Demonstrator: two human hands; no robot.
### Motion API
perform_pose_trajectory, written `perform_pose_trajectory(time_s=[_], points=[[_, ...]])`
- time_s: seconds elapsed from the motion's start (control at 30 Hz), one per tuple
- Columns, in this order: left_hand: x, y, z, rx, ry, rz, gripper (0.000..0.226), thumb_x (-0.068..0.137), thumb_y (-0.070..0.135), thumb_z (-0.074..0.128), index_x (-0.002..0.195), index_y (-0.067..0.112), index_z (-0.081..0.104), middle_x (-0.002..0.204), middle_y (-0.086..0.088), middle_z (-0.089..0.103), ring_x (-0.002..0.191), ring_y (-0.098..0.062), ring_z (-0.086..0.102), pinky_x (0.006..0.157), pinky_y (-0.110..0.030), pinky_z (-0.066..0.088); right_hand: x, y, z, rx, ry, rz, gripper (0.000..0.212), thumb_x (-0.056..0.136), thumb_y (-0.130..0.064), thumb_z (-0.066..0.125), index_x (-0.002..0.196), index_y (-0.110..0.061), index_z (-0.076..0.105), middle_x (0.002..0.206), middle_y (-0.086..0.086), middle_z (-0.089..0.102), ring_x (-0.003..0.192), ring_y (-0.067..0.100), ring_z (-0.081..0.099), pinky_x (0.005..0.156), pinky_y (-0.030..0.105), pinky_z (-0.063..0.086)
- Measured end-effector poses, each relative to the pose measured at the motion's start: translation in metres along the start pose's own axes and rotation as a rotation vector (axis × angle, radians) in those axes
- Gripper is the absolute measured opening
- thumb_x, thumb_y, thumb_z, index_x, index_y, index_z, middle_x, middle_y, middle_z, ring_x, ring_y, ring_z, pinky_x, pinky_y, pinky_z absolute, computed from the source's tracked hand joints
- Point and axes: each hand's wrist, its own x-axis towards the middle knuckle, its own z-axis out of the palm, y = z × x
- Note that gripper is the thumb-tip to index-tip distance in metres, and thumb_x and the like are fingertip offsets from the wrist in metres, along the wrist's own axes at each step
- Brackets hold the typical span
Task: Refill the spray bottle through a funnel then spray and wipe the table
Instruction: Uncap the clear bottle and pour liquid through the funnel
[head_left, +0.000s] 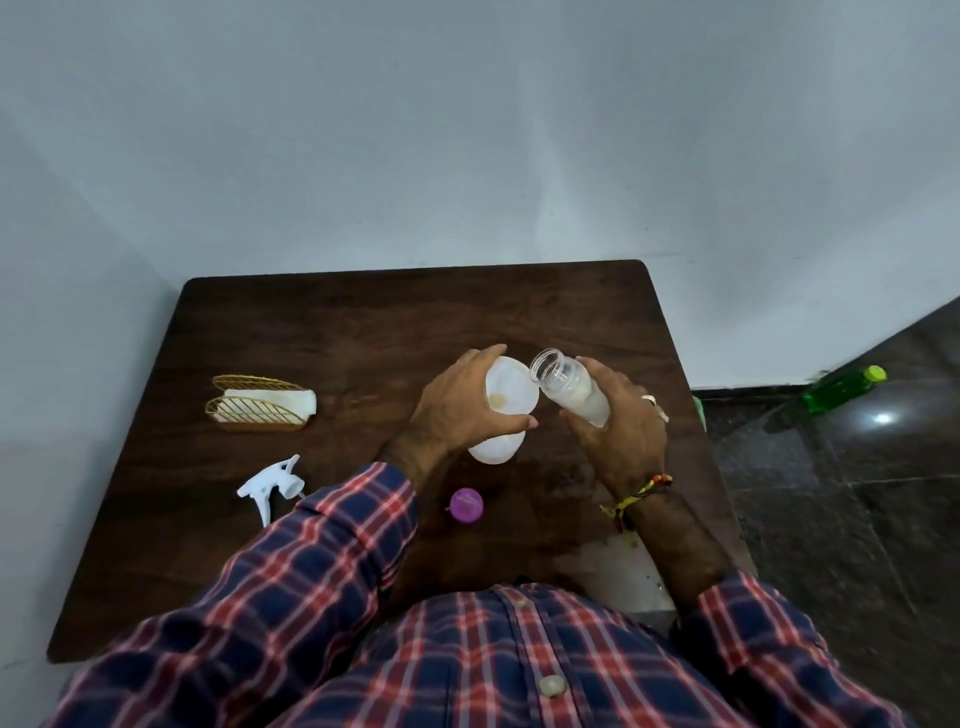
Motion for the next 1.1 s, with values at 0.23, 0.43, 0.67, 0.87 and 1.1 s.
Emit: perform_pose_trajectory(time_s=[0.23,0.43,0.67,0.87,1.1], points=[[-0.006,-0.002,0.002,-0.05,0.055,0.054,0.106,0.056,0.071,0.078,0.144,0.028,0.04,0.131,0.004,0.051,0.115,-0.017,0.054,0.093,-0.041,0.051,0.001,0.007,0.0,-0.166,-0.043,-0.044,0.057,0.078,-0.039,0.068,0.132,-0.033,0.054,0.117,-0.002,0.065,0.101,0.032,0.062,0.086,0.049,0.05],[-0.007,-0.002,0.005,-0.052,0.142,0.077,0.087,0.06,0.06,0.083,0.132,0.024,0.05,0.12,0.005,0.055,0.102,-0.012,0.055,0.083,-0.029,0.049,0.004,0.004,-0.001,-0.255,-0.075,-0.066,0.062,0.076,-0.03,0.074,0.134,-0.033,0.053,0.12,-0.003,0.064,0.104,0.032,0.061,0.086,0.047,0.047],[-0.003,-0.001,0.007,-0.021,0.134,0.083,0.08,0.062,0.058,0.081,0.128,0.024,0.051,0.116,0.005,0.055,0.096,-0.008,0.051,0.078,-0.023,0.042,0.009,0.005,0.0,-0.318,-0.043,-0.117,0.068,0.07,-0.019,0.078,0.133,-0.03,0.054,0.118,0.0,0.065,0.104,0.034,0.061,0.083,0.052,0.052],[-0.001,-0.001,0.009,-0.005,0.115,0.067,0.083,0.064,0.057,0.081,0.132,0.023,0.048,0.123,0.003,0.054,0.105,-0.01,0.052,0.081,-0.023,0.041,0.014,0.007,-0.001,-0.384,-0.038,-0.158,0.065,0.072,-0.019,0.077,0.132,-0.029,0.055,0.118,0.0,0.065,0.107,0.033,0.062,0.09,0.052,0.047],[-0.001,-0.002,0.01,-0.018,0.124,0.06,0.084,0.065,0.056,0.082,0.134,0.023,0.047,0.125,0.003,0.053,0.108,-0.01,0.052,0.082,-0.022,0.041,0.018,0.004,-0.002,-0.402,-0.021,-0.186,0.062,0.075,-0.019,0.077,0.132,-0.029,0.056,0.119,0.0,0.065,0.11,0.033,0.06,0.095,0.054,0.044]])
